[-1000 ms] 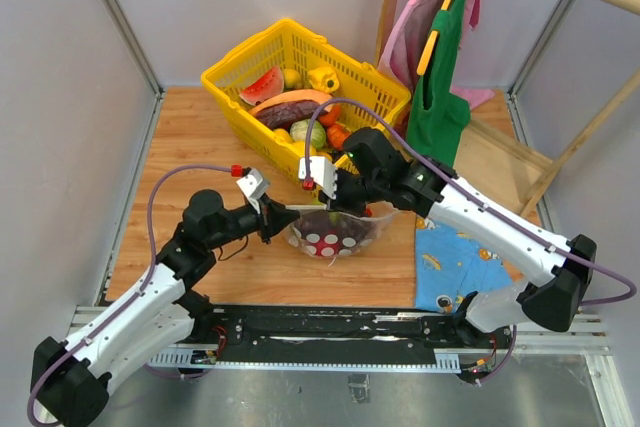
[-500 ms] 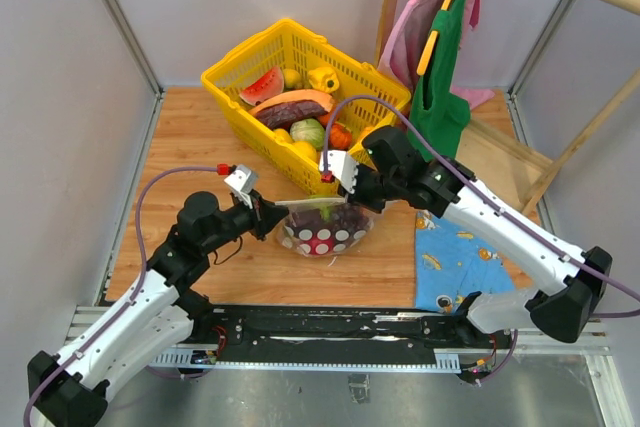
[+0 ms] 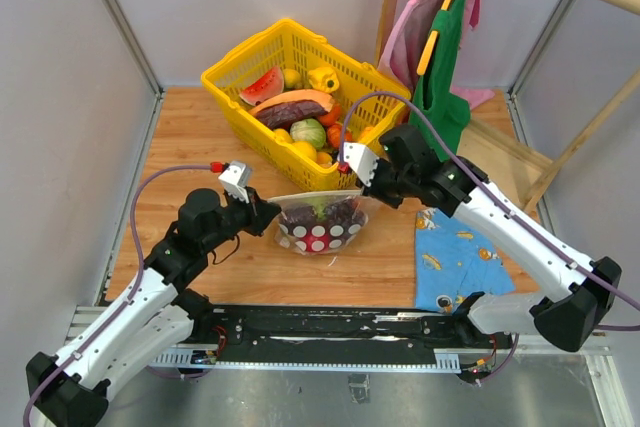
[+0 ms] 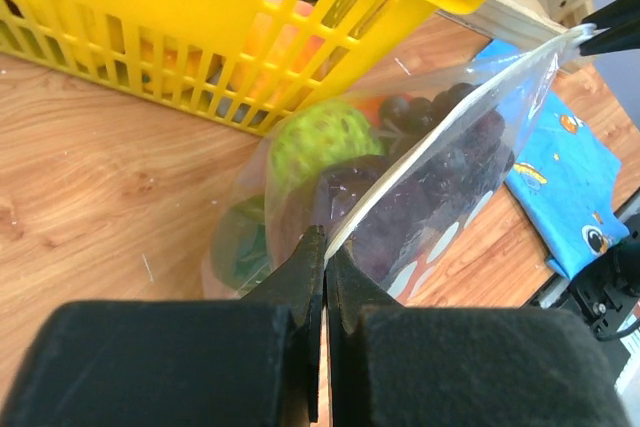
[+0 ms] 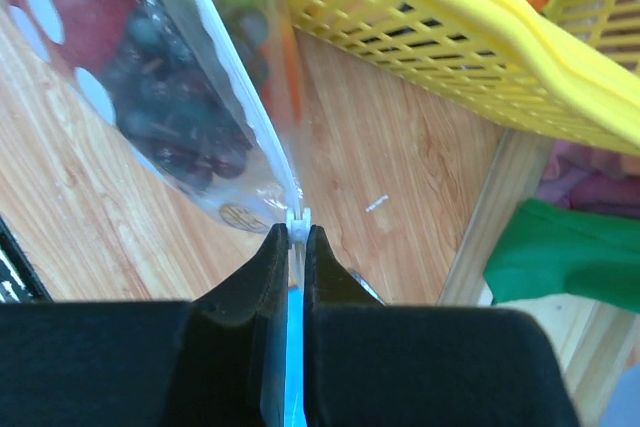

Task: Place the food in the zip-top bag and seal the zipper
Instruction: Zip the zipper food storage bag at the center of the board.

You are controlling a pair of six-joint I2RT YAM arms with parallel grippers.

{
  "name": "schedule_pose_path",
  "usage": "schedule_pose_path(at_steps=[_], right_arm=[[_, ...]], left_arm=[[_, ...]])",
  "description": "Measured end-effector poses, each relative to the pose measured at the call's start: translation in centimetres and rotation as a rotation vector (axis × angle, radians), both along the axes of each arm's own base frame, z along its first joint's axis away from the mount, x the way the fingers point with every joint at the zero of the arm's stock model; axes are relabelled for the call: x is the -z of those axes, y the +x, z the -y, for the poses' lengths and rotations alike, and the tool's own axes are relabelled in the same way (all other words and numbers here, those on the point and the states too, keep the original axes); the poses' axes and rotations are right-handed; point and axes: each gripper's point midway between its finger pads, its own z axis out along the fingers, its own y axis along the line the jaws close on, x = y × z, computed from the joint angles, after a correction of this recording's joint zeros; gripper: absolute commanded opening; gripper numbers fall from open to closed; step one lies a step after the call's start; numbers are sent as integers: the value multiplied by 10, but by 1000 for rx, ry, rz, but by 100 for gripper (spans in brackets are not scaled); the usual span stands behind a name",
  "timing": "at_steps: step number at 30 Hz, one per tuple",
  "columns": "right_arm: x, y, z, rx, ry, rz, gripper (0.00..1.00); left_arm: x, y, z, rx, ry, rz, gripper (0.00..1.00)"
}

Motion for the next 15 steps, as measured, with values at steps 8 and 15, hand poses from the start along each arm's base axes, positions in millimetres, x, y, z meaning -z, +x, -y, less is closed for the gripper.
schedule_pose_path(at_steps=[8, 15], right_arm=[[5, 18, 30, 147, -21, 0, 1], [2, 28, 37, 244, 18, -4, 1]], left_arm=[[5, 2, -6, -36, 5, -32, 0], [4, 1, 0, -8, -6, -43, 0]])
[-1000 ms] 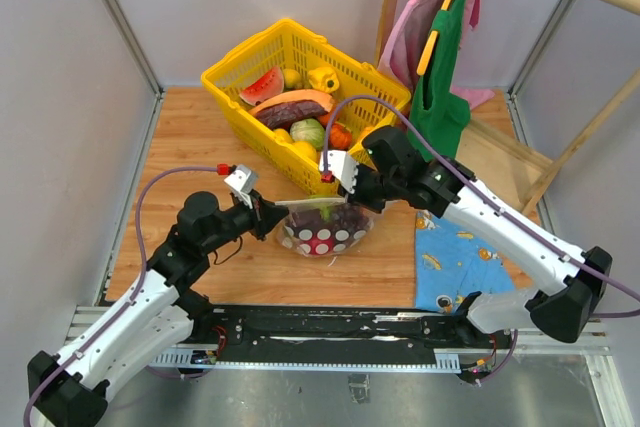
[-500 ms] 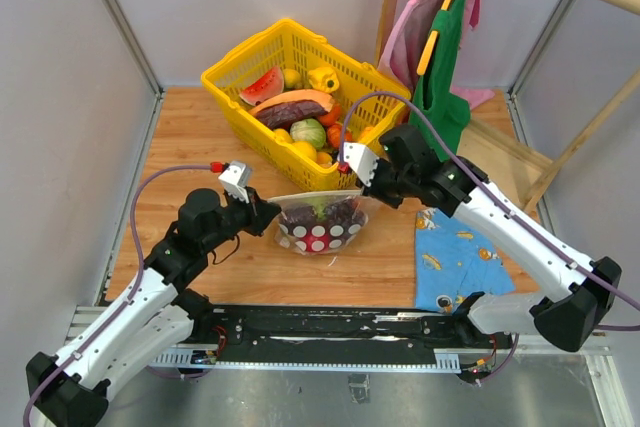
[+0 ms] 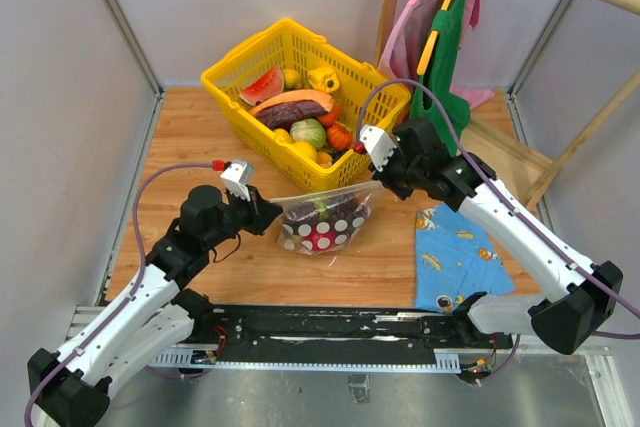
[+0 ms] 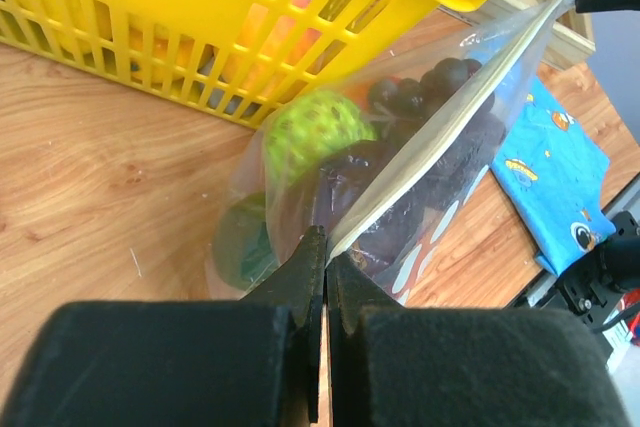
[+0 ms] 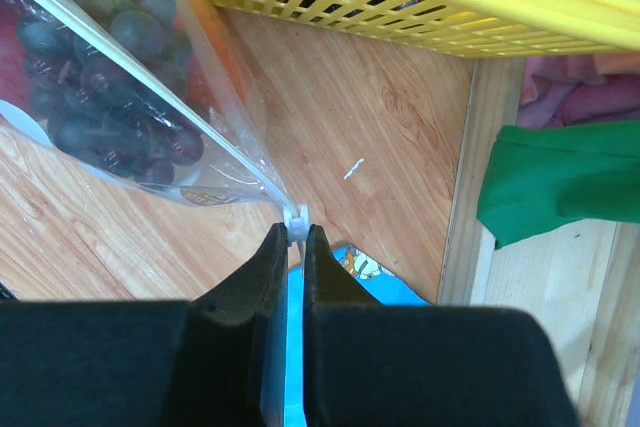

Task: Place the food in the zip-top bag and seal the zipper
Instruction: Zip the zipper food storage bag at the center of the board.

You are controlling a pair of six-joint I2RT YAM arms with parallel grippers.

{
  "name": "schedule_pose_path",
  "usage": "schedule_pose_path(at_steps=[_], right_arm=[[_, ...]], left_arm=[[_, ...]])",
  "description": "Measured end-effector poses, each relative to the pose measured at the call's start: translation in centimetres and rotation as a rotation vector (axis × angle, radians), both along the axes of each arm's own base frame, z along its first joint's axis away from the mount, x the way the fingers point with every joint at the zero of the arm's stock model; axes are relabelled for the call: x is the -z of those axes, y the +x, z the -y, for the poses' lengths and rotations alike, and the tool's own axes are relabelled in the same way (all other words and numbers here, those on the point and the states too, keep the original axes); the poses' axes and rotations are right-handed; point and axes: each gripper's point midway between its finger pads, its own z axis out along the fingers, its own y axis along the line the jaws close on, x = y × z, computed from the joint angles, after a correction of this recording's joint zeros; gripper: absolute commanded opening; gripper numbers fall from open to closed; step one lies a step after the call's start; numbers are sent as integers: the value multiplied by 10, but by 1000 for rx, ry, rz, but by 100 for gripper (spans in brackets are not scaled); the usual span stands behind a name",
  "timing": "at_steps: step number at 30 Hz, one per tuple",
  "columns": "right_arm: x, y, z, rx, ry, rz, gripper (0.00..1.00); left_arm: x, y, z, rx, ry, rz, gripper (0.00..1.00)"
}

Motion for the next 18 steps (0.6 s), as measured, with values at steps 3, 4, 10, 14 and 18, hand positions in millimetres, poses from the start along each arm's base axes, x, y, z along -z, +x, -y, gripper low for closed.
schedule_pose_path(at_steps=[3, 4, 10, 14, 18], right_arm=[[0, 1, 1, 21, 10, -4, 1], [0, 2, 1, 27, 14, -5, 1], [1, 9, 1, 54, 30, -2, 1], [4, 14, 2, 69, 18, 2, 1], [3, 19, 3, 86, 12, 19, 1]], left_arm=[[2, 0, 1, 9, 3, -7, 0], [2, 0, 2, 13, 3, -8, 0], [4, 0, 5, 31, 4, -15, 0], [6, 1, 8, 41, 6, -26, 0], [4, 2, 11, 56, -2, -21, 0]])
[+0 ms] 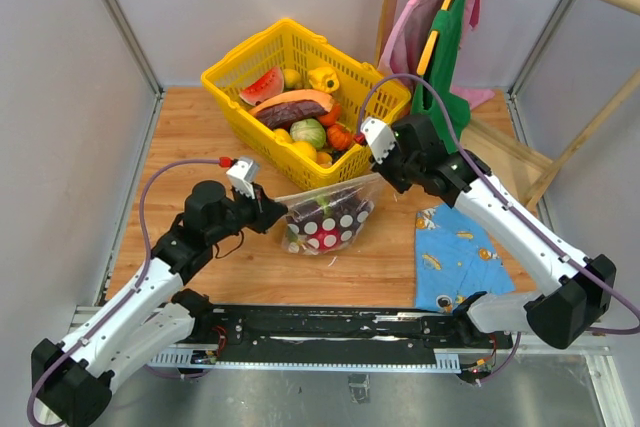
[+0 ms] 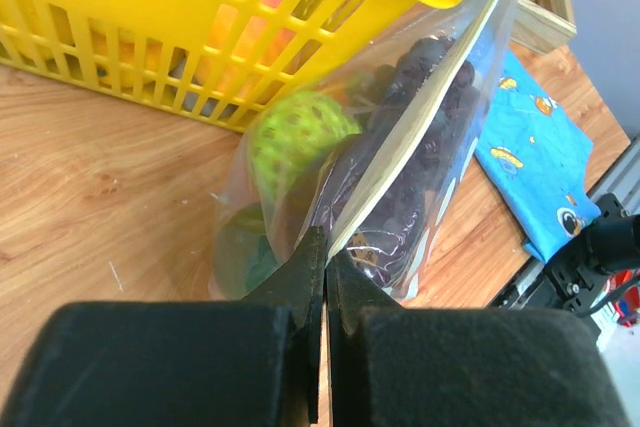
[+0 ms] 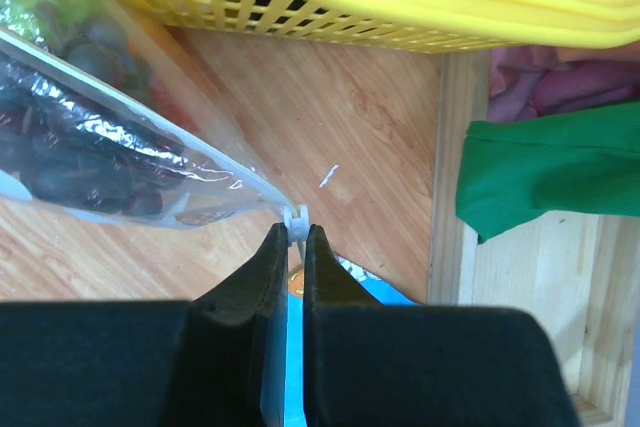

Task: Place the food in the zip-top bag and seal the zipper
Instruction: Zip the zipper food storage bag at the center of the board.

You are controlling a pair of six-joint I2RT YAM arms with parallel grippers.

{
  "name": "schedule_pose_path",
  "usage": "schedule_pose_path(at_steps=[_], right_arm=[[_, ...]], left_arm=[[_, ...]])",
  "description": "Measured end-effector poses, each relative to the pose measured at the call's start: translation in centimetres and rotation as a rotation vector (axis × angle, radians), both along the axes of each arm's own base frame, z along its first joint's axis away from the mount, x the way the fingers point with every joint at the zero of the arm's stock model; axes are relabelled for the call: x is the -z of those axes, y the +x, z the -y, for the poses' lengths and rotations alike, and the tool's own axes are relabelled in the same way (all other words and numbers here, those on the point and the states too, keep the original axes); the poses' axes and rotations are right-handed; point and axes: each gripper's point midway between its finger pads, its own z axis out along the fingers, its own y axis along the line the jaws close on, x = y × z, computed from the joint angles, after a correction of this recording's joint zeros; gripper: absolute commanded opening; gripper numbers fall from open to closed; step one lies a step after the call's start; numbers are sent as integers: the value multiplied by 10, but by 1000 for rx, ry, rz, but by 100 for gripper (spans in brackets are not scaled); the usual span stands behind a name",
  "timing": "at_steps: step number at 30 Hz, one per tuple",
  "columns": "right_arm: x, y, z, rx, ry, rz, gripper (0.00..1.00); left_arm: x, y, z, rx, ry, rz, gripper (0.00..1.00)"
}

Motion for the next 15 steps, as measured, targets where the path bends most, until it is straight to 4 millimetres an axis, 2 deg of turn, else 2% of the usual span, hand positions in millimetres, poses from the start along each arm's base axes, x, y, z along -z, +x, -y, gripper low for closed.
schedule_pose_path(at_steps=[8, 15], right_arm=[[-15, 23, 10, 94, 7, 100, 1], [-27, 35, 15, 153, 44, 178, 4]], left_arm=[[-18, -7, 23, 143, -69, 53, 1], [-33, -12, 41, 249, -129, 97, 5]])
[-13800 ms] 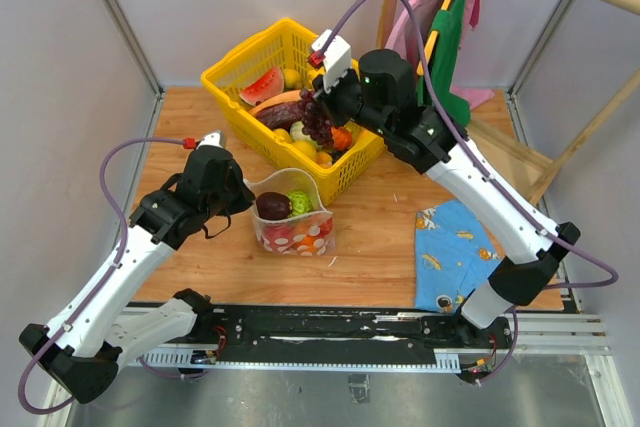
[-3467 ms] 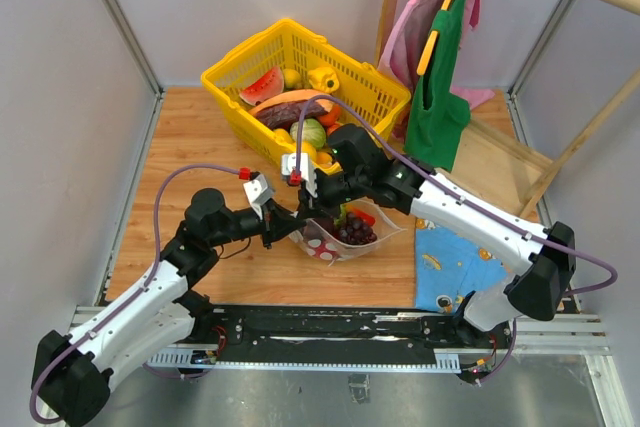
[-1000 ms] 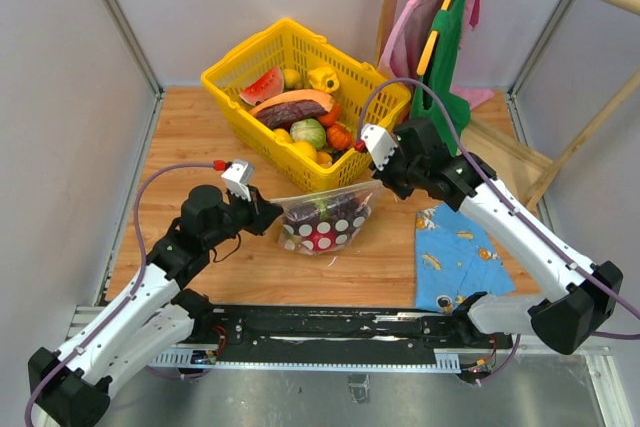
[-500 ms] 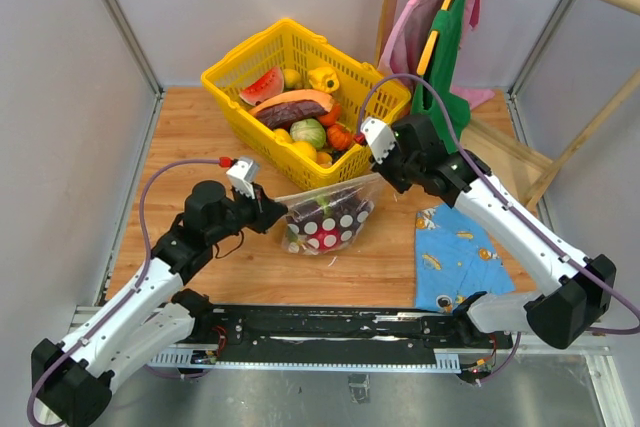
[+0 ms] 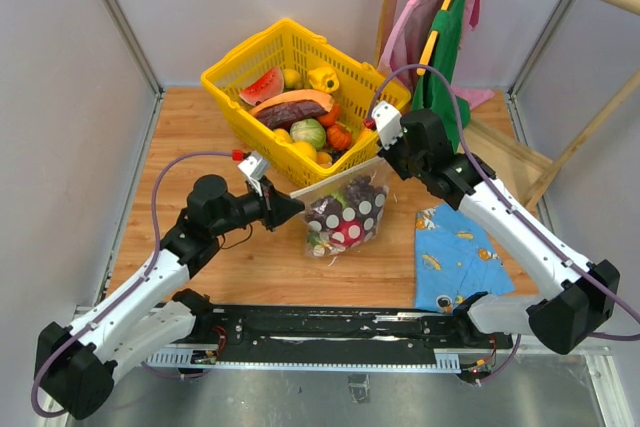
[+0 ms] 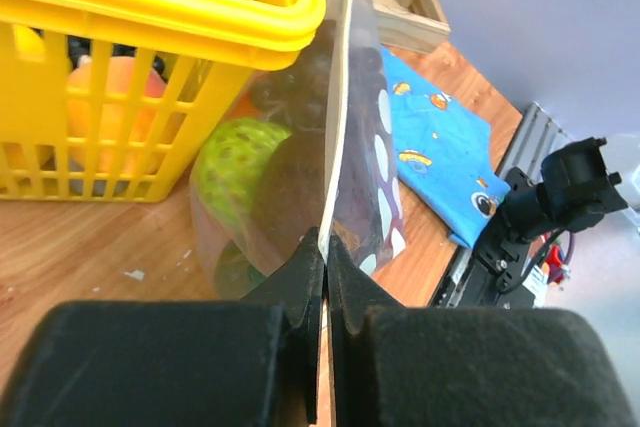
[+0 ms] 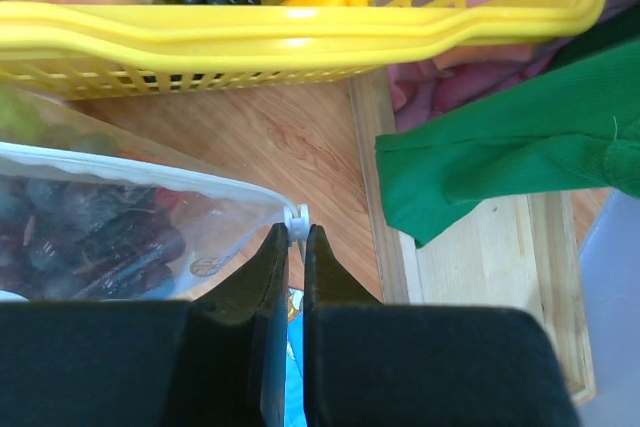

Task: Place the food in the zip-top bag and seal the zipper
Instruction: Zip the zipper food storage bag at the center of the board, then place the zipper food storage bag at the center of the board.

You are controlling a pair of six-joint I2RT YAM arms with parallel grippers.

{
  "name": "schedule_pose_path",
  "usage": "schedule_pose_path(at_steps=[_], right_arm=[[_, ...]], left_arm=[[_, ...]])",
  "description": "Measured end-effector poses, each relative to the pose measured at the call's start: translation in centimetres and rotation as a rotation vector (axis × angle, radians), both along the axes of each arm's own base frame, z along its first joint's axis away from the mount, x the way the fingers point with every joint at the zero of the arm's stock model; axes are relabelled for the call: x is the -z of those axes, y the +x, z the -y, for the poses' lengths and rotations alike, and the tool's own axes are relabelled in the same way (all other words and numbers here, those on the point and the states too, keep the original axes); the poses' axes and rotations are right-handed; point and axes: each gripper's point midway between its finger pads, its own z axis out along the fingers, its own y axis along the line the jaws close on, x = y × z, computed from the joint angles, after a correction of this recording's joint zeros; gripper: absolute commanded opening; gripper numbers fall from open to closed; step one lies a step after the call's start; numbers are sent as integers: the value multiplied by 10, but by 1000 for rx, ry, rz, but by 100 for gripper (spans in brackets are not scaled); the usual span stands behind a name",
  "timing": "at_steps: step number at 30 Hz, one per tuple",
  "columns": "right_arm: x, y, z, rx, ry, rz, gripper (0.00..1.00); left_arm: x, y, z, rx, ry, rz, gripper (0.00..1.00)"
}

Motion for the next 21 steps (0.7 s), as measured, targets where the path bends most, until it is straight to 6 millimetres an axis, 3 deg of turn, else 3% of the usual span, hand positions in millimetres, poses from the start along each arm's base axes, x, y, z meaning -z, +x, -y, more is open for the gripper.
schedule_pose_path(at_steps=[7, 10, 12, 15, 19, 21], right_arm=[[9, 10, 13, 74, 0, 19, 4], [7, 14, 11, 80, 22, 32, 9], [6, 16, 8, 78, 43, 36, 17], [7, 18, 2, 69, 69, 33, 37], [7, 19, -3, 62, 92, 32, 57], [6, 19, -4, 61, 100, 33, 67]], left_arm=[[28, -19, 30, 125, 21, -101, 10], [38, -22, 34, 140, 41, -129, 18], [41, -19, 32, 113, 51, -132, 26], [42, -12, 25, 51, 66, -129, 41], [36, -5, 13, -37, 75, -102, 75], [29, -1, 4, -97, 70, -85, 87]])
